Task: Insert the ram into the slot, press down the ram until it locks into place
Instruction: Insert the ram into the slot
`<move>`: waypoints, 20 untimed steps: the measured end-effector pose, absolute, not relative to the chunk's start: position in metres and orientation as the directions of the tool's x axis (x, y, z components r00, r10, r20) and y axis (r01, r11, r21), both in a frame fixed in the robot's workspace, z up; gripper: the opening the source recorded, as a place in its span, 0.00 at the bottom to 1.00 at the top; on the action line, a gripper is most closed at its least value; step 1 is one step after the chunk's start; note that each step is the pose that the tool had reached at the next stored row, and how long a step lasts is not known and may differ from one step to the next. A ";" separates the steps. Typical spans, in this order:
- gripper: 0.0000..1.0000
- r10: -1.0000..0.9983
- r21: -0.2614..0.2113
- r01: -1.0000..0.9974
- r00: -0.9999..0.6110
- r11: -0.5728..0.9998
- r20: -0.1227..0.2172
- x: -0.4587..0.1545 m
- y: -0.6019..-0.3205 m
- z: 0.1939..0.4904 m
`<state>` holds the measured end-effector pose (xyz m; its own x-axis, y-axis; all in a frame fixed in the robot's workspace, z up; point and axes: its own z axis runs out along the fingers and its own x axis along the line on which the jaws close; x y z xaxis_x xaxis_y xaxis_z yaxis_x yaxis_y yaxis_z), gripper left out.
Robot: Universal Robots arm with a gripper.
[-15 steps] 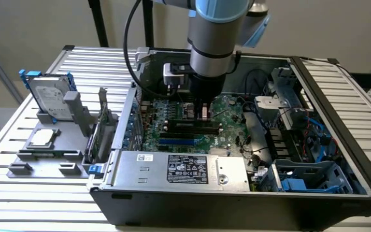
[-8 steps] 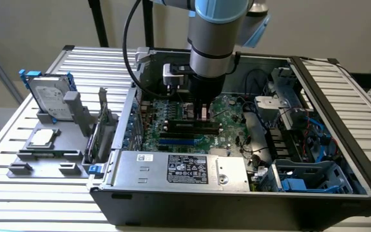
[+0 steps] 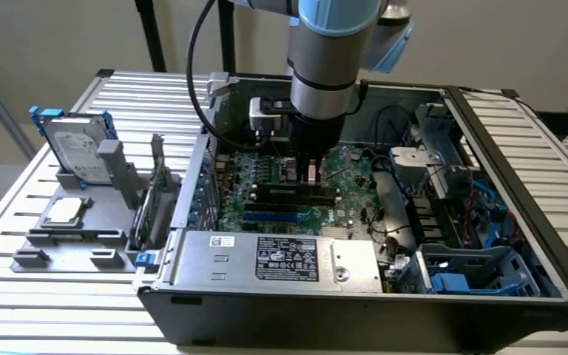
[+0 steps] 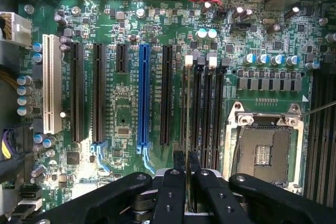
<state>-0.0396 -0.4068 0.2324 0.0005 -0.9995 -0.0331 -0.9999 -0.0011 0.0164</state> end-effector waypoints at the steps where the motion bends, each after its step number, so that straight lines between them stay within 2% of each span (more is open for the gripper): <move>1: 0.13 -0.999 0.016 -1.000 -0.001 0.000 -0.033 -0.040 -0.407 0.232; 20: 0.13 -0.999 0.011 -1.000 -0.012 0.012 -0.030 -0.040 -0.406 0.229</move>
<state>-0.0402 -0.4055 0.2292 -0.0120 -0.9995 -0.0304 -0.9999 0.0117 0.0114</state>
